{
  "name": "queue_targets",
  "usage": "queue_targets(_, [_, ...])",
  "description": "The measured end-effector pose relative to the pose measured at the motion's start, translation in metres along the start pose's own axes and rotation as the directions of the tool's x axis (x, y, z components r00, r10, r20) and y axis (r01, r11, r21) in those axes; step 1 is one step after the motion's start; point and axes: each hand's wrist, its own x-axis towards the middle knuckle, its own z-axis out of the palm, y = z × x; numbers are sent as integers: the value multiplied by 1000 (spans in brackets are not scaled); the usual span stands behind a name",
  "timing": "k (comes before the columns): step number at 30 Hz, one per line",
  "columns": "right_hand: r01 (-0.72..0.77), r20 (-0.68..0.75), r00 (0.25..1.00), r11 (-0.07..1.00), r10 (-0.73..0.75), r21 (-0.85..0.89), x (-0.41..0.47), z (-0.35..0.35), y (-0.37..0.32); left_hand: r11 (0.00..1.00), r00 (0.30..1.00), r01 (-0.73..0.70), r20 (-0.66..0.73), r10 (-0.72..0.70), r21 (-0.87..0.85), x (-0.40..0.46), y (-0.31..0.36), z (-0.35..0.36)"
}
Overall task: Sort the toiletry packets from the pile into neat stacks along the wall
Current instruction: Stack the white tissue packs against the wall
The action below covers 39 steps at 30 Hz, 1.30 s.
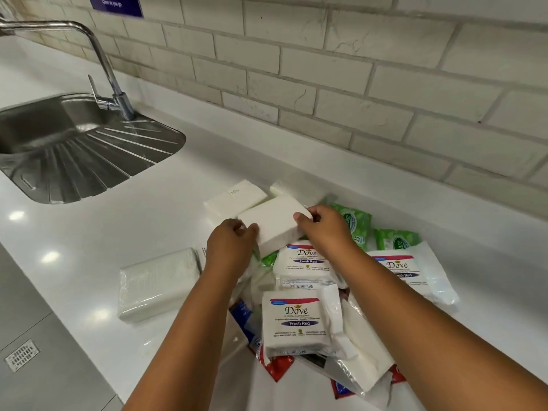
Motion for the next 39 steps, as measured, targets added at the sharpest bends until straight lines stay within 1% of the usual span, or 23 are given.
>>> queue_targets(4, [43, -99, 994, 999, -41, 20, -20, -15, 6, 996, 997, -82, -9, 81, -46, -18, 13, 6])
queue_targets(8, [67, -191, 980, 995, -52, 70, -42, -44, 12, 980, 988, -139, 45, 147, -142, -43, 31, 19])
queue_targets(11, [52, -268, 963, 990, -14, 133, -66, -76, 26, 958, 969, -219, 69, 235, -187, -71, 51, 36])
queue_targets(13, [40, -307, 952, 986, 12, 164, -85, -98, 40, 948, 955, -265, 91, 284, -175, -91, 62, 51])
queue_targets(15, [30, -355, 934, 981, 40, 189, -107, -124, 57, 943, 938, -293, 144, 315, -155, -112, 72, 72])
queue_targets(19, [-22, -452, 885, 979, 115, 205, -154, -182, 101, 921, 890, -345, 250, 382, -180, -159, 86, 127])
queue_targets(23, [-76, -524, 832, 973, 181, 217, -199, -240, 147, 917, 851, -353, 343, 398, -188, -218, 100, 186])
queue_targets(27, [-130, -584, 773, 963, 246, 234, -249, -301, 194, 907, 773, -353, 474, 421, -229, -282, 112, 247])
queue_targets(30, [-169, -617, 731, 953, 291, 250, -282, -339, 227, 909, 735, -345, 535, 417, -234, -324, 119, 287])
queue_targets(35, [-232, -665, 663, 939, 343, 253, -327, -391, 273, 917, 683, -324, 613, 397, -233, -389, 128, 342])
queue_targets(39, [-302, -675, 618, 914, 403, 270, -349, -415, 304, 921, 638, -325, 669, 382, -215, -424, 132, 375])
